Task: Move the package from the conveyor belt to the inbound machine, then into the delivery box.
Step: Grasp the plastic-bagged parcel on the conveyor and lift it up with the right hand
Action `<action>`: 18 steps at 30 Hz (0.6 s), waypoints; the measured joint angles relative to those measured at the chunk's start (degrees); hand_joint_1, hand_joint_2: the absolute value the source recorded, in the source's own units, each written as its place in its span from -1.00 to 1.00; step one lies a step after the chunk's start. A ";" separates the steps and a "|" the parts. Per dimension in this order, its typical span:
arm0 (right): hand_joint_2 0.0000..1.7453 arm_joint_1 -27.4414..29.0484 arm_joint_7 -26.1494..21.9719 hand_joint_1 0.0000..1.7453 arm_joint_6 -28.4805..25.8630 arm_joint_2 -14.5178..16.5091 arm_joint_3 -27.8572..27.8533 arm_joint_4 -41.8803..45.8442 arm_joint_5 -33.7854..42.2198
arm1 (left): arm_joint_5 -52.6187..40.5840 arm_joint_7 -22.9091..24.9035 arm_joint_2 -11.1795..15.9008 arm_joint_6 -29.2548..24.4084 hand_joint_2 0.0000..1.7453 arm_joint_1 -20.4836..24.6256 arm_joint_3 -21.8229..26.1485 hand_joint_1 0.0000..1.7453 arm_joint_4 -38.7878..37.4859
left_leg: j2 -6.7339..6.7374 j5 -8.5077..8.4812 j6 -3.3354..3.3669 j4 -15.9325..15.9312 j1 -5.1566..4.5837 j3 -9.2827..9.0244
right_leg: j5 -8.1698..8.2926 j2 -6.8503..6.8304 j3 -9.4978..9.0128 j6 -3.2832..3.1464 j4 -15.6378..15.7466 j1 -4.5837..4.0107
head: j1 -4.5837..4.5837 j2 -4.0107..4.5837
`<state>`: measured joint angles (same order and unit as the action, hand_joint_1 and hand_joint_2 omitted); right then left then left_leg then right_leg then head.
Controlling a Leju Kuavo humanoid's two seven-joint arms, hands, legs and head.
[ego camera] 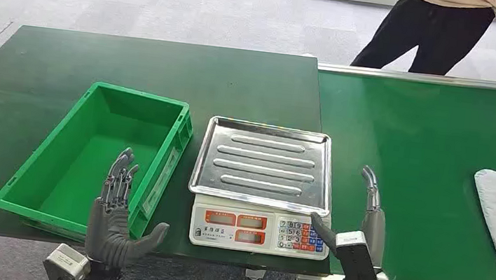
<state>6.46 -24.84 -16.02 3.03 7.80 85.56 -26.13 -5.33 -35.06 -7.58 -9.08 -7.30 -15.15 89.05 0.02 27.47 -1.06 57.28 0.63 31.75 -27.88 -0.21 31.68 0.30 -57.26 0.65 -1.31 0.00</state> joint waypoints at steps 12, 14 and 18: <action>1.00 -16.24 11.68 -1.00 -2.98 -13.56 -24.07 -16.42 -15.01 | 1.07 -0.60 0.00 2.43 1.00 1.23 0.02 -1.00 -0.78 | -0.01 -0.04 0.20 0.15 -0.28 0.04 | 0.19 -0.02 -0.02 0.29 0.01 0.29 | 0.00 0.00; 1.00 -20.25 12.63 -1.00 -2.12 -17.47 -27.10 -23.81 -15.54 | 1.44 -0.81 0.00 2.57 1.00 1.86 0.01 -1.00 -1.15 | 0.00 -0.06 0.32 0.18 -0.34 0.05 | 0.23 -0.02 0.00 0.36 0.01 0.36 | 0.00 0.00; 1.00 -26.26 12.82 -1.00 -0.86 -23.66 -30.74 -36.07 -15.14 | 1.74 -1.07 0.00 2.59 1.00 2.51 0.02 -1.00 -1.67 | -0.04 -0.11 0.45 0.20 -0.40 0.11 | 0.24 -0.11 0.01 0.40 0.02 0.39 | 0.00 0.00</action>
<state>-19.81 -12.02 -16.88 -20.63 -22.94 49.48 -41.27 -3.59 -36.12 -7.58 -6.49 -4.80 -15.12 87.38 -0.02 27.36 -0.61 57.48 0.22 31.85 -27.64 -0.32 31.68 0.71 -57.24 1.04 -1.31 0.00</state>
